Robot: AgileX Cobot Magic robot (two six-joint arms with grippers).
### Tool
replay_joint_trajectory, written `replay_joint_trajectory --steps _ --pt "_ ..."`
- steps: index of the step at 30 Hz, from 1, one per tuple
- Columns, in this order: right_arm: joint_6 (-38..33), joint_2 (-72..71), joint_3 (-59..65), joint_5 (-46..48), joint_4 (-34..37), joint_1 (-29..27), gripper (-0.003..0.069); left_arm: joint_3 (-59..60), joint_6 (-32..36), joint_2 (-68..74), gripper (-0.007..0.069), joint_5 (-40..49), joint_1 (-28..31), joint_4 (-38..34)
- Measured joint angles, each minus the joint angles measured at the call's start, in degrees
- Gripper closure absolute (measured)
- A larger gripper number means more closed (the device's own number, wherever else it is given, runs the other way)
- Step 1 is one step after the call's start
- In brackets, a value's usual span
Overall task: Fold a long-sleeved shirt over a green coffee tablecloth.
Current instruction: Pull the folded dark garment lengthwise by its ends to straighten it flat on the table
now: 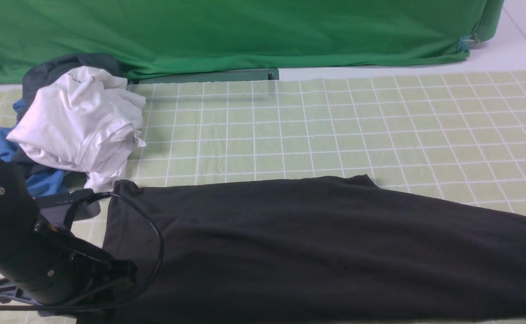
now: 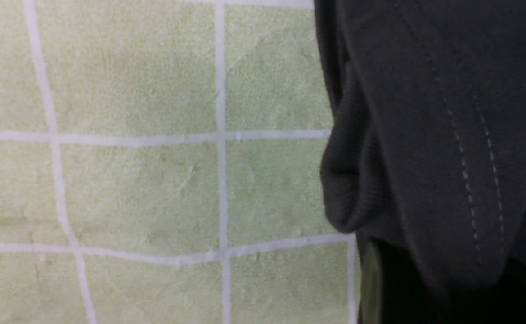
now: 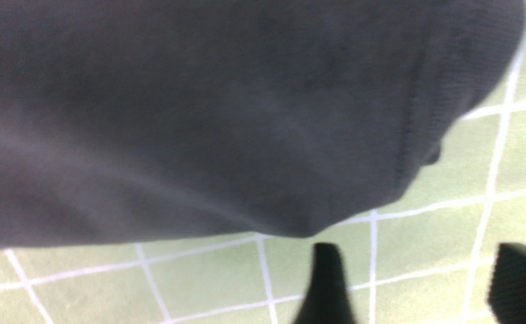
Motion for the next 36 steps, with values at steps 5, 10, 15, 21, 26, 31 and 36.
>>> replay_joint_trajectory --steps 5,10,15,21,26,31,36 --pt "1.18 -0.07 -4.3 1.07 0.09 0.0 0.0099 -2.18 -2.17 -0.08 0.0205 5.15 0.0 9.13" --pt "1.08 0.73 -6.14 -4.26 2.04 -0.06 0.0095 -7.6 -3.85 -1.71 0.008 8.39 0.0 12.04" --pt "1.01 5.51 -6.19 -6.62 2.83 -0.06 0.0094 -8.94 -1.28 -4.43 0.0114 9.14 0.0 10.35" --pt "0.44 13.23 -6.4 -8.83 3.77 -0.06 0.0097 -8.01 1.52 -12.64 0.0473 11.97 0.0 6.13" --pt "-4.96 13.97 -6.83 -9.13 7.15 -0.16 0.0244 -7.78 3.31 -19.27 0.061 11.76 0.0 3.69" --pt "-8.26 14.3 -7.38 -8.32 9.75 -0.16 0.0591 -7.68 3.69 -24.28 0.062 11.6 0.0 3.45" --pt "-7.48 13.9 -9.04 -7.06 7.8 -0.16 0.0608 -7.51 4.07 -27.26 0.062 12.04 0.0 3.45"
